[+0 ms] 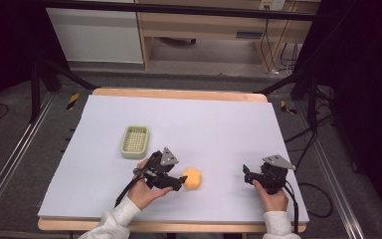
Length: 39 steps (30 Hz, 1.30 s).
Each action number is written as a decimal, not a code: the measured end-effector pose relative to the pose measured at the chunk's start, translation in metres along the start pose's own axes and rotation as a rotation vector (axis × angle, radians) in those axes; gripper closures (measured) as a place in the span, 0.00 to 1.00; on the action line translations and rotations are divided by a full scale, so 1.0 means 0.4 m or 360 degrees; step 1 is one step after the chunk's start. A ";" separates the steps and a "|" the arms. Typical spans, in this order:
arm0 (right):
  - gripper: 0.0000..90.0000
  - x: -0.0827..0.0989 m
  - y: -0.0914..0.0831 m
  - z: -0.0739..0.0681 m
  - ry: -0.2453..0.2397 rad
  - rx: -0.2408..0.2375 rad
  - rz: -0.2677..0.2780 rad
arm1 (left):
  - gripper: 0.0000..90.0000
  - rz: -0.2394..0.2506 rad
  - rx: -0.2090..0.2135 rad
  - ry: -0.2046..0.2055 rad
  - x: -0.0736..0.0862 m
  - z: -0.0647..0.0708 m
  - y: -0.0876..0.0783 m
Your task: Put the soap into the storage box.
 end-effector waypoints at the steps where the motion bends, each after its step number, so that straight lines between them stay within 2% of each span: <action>1: 0.06 0.000 0.000 0.000 0.0001 -0.0001 0.0000 | 0.29 -0.0006 0.0005 0.0005 0.001 0.003 0.003; 25: 0.07 0.000 -0.001 0.001 0.0003 -0.0005 -0.0001 | 0.24 -0.0122 0.0053 0.0069 0.012 0.045 0.065; 39: 0.07 0.001 -0.001 0.002 0.0004 -0.0008 -0.0005 | 0.20 -0.0154 0.0081 0.0070 0.013 0.069 0.100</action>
Point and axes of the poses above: each handheld gripper's, and its own axes: y roughly forward along the jaws, x roughly out of its underside, z roughly to its right, the point moved 9 cm from there along y, roughly forward along the jaws, and after that the axes turned 11 degrees about -y, right-handed, at the moved point
